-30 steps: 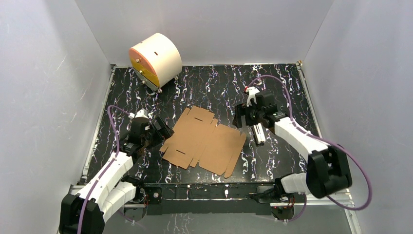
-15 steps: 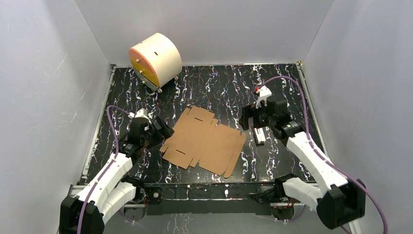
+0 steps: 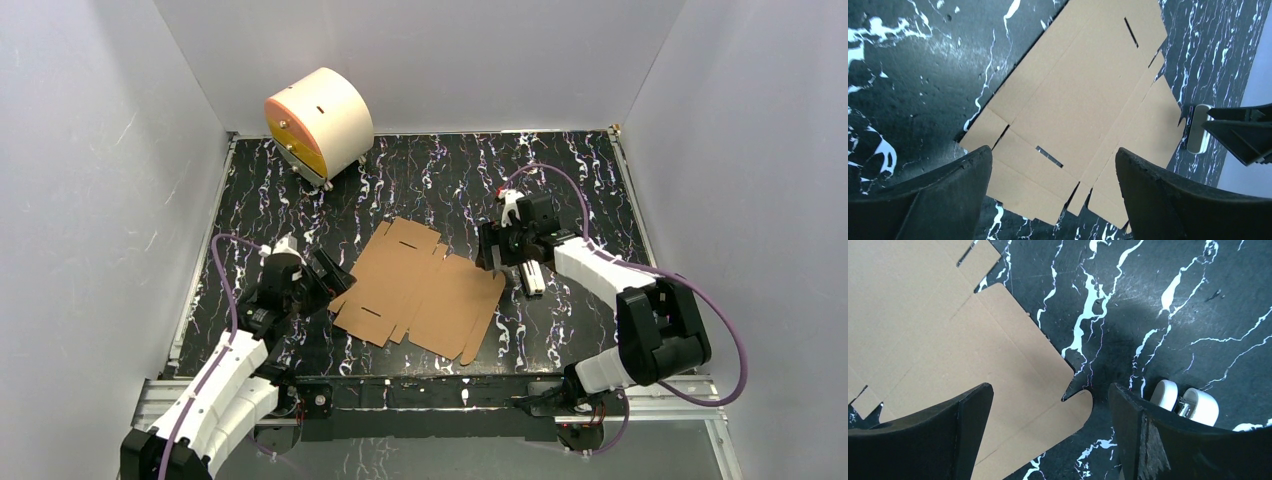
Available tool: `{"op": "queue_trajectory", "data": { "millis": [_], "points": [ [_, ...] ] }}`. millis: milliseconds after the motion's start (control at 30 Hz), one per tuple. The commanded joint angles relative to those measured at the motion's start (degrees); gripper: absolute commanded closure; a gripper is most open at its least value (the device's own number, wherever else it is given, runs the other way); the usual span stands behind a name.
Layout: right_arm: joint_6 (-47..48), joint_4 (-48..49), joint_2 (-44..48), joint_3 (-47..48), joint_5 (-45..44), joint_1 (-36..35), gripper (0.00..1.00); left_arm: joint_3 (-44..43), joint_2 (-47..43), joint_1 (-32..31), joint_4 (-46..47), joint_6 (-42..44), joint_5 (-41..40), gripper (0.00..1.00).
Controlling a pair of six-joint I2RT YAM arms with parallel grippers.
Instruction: Fold the paper box
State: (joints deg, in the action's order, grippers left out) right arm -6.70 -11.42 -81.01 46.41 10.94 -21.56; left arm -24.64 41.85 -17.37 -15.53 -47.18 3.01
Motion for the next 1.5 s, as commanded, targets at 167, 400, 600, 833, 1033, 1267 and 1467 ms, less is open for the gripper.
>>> {"op": "queue_trajectory", "data": {
  "millis": [167,400,600,833,1033,1267,1467],
  "points": [
    [0.28,3.6,-1.16,-1.32,1.95,-0.32,0.09,5.49,0.78,-0.12,0.05,-5.9,9.89,0.12],
    [-0.48,4.55,-1.52,-3.79,2.48,-0.32,0.1,6.02,5.92,-0.12,2.56,-6.49,11.73,0.13],
    [-0.99,5.92,-1.89,-5.35,3.47,-0.32,0.09,5.34,8.37,-0.21,2.77,-6.4,10.33,0.13],
    [-2.32,6.81,-2.35,-7.32,5.58,-1.28,0.11,1.91,15.39,-0.17,5.03,-5.48,6.24,0.13],
    [-4.84,6.05,0.49,-10.17,5.67,-3.15,0.12,-3.17,26.36,-0.13,9.05,-3.97,2.89,0.13],
    [-10.2,6.12,8.29,-15.16,5.47,-5.54,0.12,-14.94,41.76,-0.12,10.48,0.88,-1.47,0.11],
    [-12.54,5.44,13.3,-17.41,6.65,-8.45,0.12,-26.48,49.6,0.12,7.0,6.09,-5.15,0.1]
  ]
}}
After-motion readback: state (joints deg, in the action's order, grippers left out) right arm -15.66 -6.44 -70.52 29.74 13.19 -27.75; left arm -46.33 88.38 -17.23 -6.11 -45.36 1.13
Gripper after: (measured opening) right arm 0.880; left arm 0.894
